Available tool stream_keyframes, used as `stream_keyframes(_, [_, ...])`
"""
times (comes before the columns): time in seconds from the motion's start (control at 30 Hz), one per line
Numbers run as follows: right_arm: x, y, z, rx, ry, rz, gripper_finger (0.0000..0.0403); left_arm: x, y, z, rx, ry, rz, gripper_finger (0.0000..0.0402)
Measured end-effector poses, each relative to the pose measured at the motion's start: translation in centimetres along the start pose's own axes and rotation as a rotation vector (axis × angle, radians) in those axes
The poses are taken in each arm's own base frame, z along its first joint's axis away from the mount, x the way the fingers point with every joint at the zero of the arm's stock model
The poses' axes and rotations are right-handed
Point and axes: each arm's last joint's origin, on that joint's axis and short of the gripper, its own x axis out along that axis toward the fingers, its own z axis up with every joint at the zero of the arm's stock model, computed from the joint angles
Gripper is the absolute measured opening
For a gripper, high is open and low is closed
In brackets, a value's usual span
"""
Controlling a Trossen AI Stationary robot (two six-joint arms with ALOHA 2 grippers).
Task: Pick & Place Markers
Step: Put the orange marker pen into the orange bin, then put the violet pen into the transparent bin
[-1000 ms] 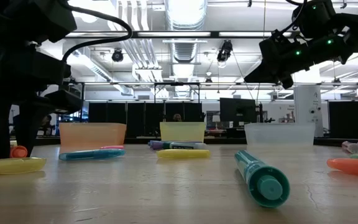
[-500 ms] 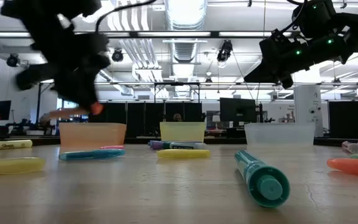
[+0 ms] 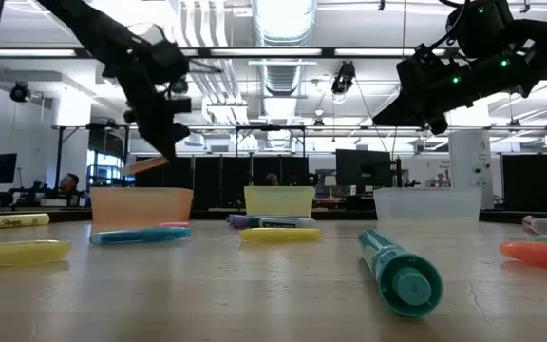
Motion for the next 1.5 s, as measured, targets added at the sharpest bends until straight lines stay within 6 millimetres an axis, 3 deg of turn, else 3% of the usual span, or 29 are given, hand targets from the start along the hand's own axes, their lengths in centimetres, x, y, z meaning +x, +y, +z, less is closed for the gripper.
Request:
stream_keyframes(0.37, [0.0,0.0,0.0,-0.007,0.000,0.000,0.0018,4.1,0.2,1.2,-0.031,0.065,0.137,0.0062])
stream_keyframes(0.57, [0.0,0.0,0.0,-0.008,0.001,0.000,0.0018,5.7,-0.4,1.1,-0.068,0.105,0.151,0.0087])
stream_keyframes(0.8, [0.0,0.0,0.0,-0.008,0.002,0.000,0.0018,5.7,-0.5,0.7,-0.003,0.138,0.142,0.0103])
stream_keyframes(1.0, [0.0,0.0,-0.1,-0.010,0.009,-0.001,0.0018,3.3,-0.1,0.6,-0.019,0.137,0.032,0.0083])
stream_keyframes(1.1, [0.0,0.0,-0.1,-0.010,0.010,-0.001,0.0018,1.3,-0.9,0.2,-0.035,0.088,-0.075,0.0063])
stream_keyframes(1.5, [0.0,0.0,-0.1,0.002,0.010,0.000,0.0018,-8.1,-9.3,-4.1,0.227,-0.118,-0.395,0.0003])
